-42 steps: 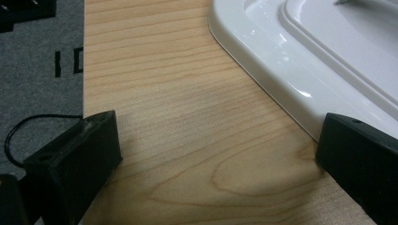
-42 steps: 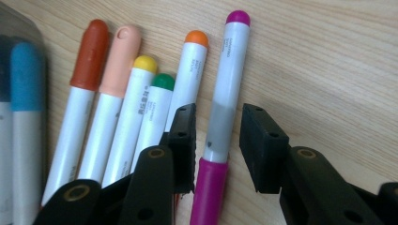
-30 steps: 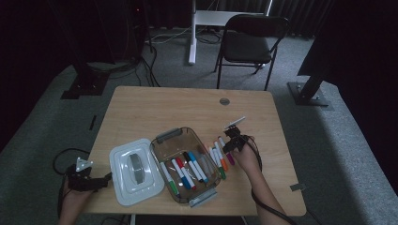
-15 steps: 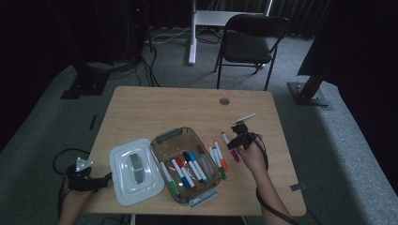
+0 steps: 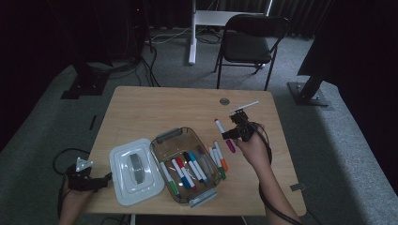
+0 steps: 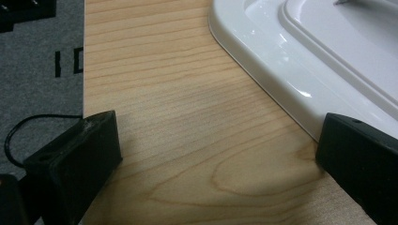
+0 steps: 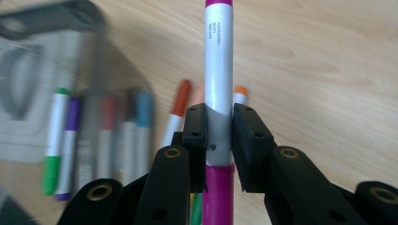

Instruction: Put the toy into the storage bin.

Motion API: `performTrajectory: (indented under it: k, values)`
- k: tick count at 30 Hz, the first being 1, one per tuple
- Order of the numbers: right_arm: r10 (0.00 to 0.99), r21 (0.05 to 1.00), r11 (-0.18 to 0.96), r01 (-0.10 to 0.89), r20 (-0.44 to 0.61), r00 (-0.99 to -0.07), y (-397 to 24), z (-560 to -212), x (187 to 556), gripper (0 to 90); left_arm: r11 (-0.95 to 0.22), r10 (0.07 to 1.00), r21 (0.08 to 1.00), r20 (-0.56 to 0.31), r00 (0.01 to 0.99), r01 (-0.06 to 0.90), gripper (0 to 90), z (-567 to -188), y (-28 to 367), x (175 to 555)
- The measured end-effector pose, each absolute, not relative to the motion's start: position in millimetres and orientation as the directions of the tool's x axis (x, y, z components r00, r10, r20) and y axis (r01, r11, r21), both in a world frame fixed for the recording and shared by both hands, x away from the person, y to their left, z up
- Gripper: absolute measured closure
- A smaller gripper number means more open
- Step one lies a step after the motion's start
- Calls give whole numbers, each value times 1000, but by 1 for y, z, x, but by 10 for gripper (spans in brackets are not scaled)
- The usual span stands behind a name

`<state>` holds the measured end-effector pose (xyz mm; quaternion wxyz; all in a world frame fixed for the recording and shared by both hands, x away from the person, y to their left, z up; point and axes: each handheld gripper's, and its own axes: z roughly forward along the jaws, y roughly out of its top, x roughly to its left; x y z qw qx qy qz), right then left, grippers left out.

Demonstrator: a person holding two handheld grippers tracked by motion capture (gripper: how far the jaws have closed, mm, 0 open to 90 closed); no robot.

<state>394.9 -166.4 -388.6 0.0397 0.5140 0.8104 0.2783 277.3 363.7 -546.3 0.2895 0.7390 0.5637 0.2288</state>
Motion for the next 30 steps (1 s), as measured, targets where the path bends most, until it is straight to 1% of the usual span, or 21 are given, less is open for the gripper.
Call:
performTrajectory:
  k: [3,9,10,11,15,23,30]
  values:
    - [836,519,333,787,223,-501,-157,-369,389,764,-197,966,686,13,260,700,8,-546,364,277]
    - [808,557,362,747,211,-549,-138,-341,379,764,-197,966,686,12,260,700,8,-546,364,277]
    - [808,557,362,747,211,-549,-138,-341,379,764,-197,966,686,12,260,700,8,-546,364,277]
    - [793,569,373,733,214,-570,-130,-333,375,763,-198,965,686,12,260,701,8,-546,364,277]
    - [770,570,405,715,209,-603,-110,-323,368,763,-198,965,685,12,260,701,7,-546,364,277]
    - [713,583,455,674,215,-667,-73,-318,356,763,-197,965,686,12,260,701,8,-546,364,277]
    - [654,561,507,654,244,-716,-36,-335,345,764,-198,965,685,12,260,701,8,-546,364,277]
